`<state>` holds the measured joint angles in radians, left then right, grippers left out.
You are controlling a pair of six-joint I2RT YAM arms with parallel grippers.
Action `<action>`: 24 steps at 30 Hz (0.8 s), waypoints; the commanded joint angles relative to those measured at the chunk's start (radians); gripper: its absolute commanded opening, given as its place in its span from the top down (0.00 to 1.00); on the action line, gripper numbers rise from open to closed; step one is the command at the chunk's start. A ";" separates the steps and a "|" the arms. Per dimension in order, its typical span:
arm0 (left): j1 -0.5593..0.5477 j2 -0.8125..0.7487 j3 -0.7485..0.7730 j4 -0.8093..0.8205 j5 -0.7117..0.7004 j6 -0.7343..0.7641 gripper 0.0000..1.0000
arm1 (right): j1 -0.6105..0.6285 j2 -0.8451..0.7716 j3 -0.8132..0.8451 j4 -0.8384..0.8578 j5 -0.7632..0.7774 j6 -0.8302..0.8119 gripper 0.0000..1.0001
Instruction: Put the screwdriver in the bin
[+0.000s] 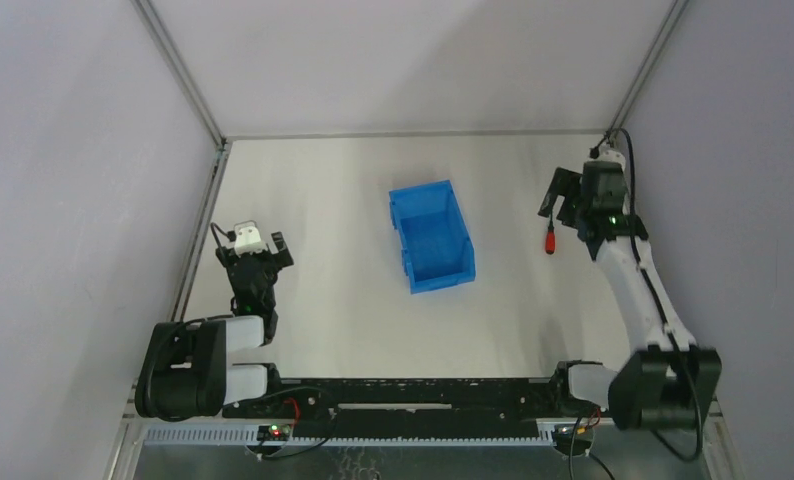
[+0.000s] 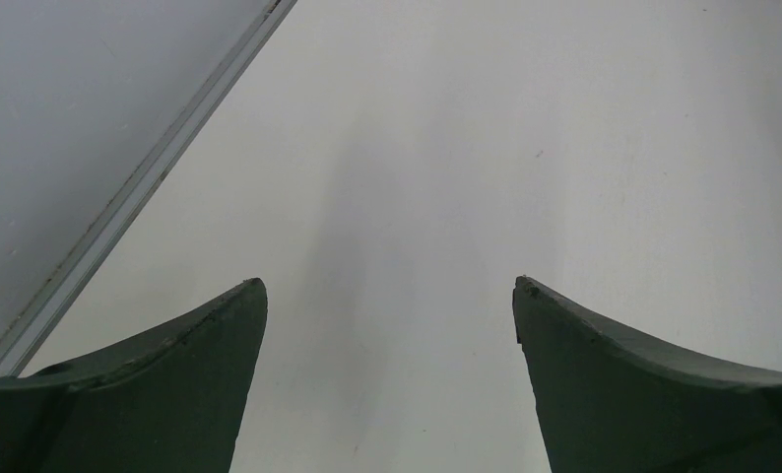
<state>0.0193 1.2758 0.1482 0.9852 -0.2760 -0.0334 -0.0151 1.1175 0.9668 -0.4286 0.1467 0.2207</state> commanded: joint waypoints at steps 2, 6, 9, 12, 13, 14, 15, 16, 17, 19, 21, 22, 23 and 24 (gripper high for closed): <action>0.005 -0.015 0.046 0.068 0.016 0.018 0.00 | -0.025 0.269 0.189 -0.252 -0.033 -0.066 0.00; 0.005 -0.016 0.046 0.068 0.016 0.018 0.00 | -0.044 0.436 0.263 -0.264 -0.031 -0.095 0.02; 0.005 -0.017 0.047 0.067 0.017 0.018 0.00 | -0.048 0.544 0.278 -0.235 -0.038 -0.122 0.04; 0.005 -0.016 0.046 0.067 0.017 0.018 0.00 | -0.056 0.625 0.280 -0.198 -0.045 -0.137 0.07; 0.005 -0.015 0.046 0.068 0.016 0.018 0.00 | -0.059 0.650 0.280 -0.185 -0.053 -0.140 0.08; 0.005 -0.017 0.046 0.067 0.016 0.018 0.00 | -0.064 0.671 0.283 -0.178 -0.064 -0.142 0.09; 0.005 -0.015 0.046 0.067 0.017 0.018 0.00 | -0.069 0.695 0.287 -0.169 -0.079 -0.147 0.10; 0.005 -0.017 0.046 0.067 0.017 0.018 0.00 | -0.072 0.715 0.288 -0.159 -0.090 -0.146 0.11; 0.005 -0.017 0.045 0.067 0.017 0.019 0.00 | -0.074 0.734 0.290 -0.156 -0.093 -0.145 0.13; 0.005 -0.016 0.046 0.067 0.017 0.018 0.00 | -0.076 0.765 0.292 -0.145 -0.090 -0.142 0.16; 0.005 -0.016 0.046 0.067 0.017 0.018 0.00 | -0.078 0.788 0.293 -0.138 -0.101 -0.144 0.23; 0.005 -0.015 0.047 0.067 0.017 0.018 0.00 | -0.078 0.796 0.293 -0.134 -0.098 -0.141 0.28; 0.005 -0.016 0.046 0.067 0.017 0.018 0.00 | -0.078 0.801 0.294 -0.128 -0.096 -0.138 0.33; 0.004 -0.016 0.046 0.068 0.016 0.018 0.00 | -0.080 0.805 0.293 -0.125 -0.096 -0.139 0.39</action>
<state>0.0193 1.2755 0.1482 0.9852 -0.2760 -0.0334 -0.0898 1.8870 1.2392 -0.5911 0.0441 0.0914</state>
